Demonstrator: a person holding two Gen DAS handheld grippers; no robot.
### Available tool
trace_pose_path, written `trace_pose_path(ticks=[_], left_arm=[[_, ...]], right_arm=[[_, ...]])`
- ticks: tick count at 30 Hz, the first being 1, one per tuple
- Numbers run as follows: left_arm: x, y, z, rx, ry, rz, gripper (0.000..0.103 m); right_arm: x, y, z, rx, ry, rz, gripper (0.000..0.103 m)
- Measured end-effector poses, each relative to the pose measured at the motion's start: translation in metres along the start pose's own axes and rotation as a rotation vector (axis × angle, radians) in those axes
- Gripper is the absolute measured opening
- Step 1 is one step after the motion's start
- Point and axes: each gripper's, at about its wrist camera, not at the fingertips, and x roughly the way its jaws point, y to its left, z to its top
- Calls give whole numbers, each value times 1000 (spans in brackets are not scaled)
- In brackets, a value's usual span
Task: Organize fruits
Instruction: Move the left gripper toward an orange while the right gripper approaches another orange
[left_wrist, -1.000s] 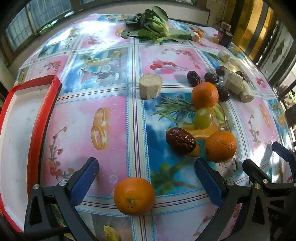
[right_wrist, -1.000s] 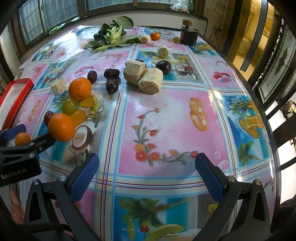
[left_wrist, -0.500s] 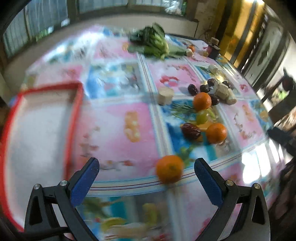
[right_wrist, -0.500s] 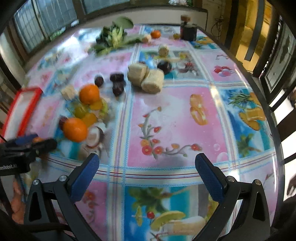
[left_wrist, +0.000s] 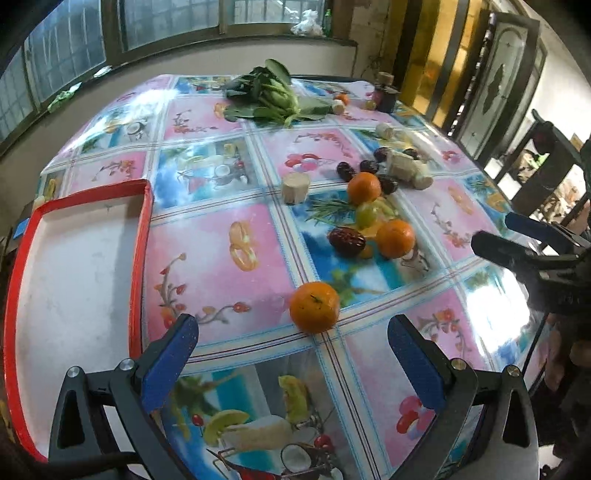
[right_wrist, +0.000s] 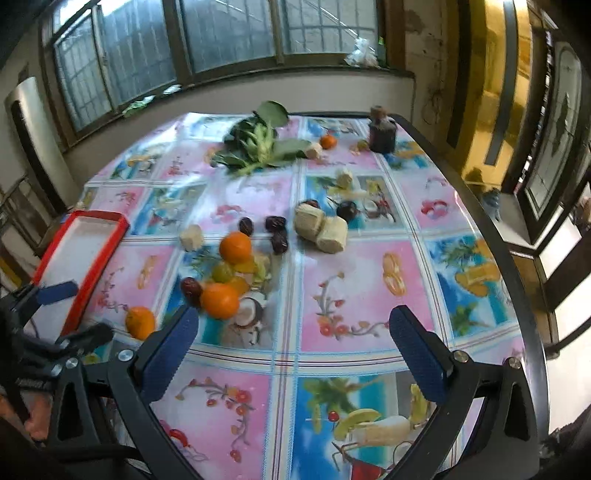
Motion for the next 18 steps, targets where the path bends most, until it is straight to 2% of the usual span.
trace_pose_path(ticks=[8,13,18], left_arm=[[7,-1,2,-26,20,71,102],[10,-2,2,-31,22,91,102],[13,-3,1,-30,28,87,102]], right_arm=[[14,2,-7,-13,28,32,102],[19,7,-5,-39,29,41,102],[24,12,-2,-74,33,59,95]])
